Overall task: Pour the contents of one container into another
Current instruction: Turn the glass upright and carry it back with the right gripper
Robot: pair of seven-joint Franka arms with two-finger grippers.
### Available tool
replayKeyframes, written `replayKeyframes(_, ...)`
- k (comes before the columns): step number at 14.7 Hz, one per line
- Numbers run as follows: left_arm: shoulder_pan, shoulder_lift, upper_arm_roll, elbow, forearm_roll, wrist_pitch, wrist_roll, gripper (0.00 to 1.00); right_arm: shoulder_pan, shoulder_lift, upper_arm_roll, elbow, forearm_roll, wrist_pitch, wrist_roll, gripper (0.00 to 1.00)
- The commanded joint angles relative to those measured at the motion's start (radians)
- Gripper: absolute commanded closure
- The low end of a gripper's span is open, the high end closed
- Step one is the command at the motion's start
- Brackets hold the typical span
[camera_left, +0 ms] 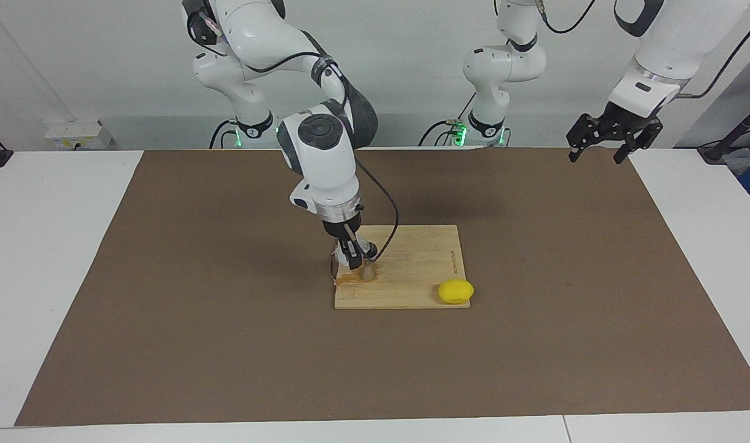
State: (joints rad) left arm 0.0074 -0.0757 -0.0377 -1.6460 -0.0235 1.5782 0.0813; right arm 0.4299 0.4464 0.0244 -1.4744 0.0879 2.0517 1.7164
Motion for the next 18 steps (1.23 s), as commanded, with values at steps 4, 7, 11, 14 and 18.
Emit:
replayKeyframes(4,-0.001,-0.022,0.004,-0.024,-0.01,0.003,0.006,0.0,-0.089,0.008,0.009,-0.012,0.168,0.013,-0.092,1.0)
replayKeyframes(7,-0.001,-0.022,0.004,-0.024,-0.01,0.003,0.006,0.0,-0.166,-0.023,0.009,-0.101,0.298,0.015,-0.223,1.0)
replayKeyframes(11,-0.001,-0.022,0.004,-0.024,-0.01,0.003,0.006,0.0,-0.267,-0.069,0.009,-0.234,0.456,0.035,-0.384,1.0)
replayKeyframes(14,-0.001,-0.022,0.004,-0.024,-0.01,0.003,0.006,0.0,-0.357,-0.089,0.009,-0.34,0.585,0.035,-0.539,1.0)
replayKeyframes(18,-0.001,-0.022,0.004,-0.024,-0.01,0.003,0.006,0.0,-0.433,-0.077,0.009,-0.389,0.627,0.016,-0.656,1.0)
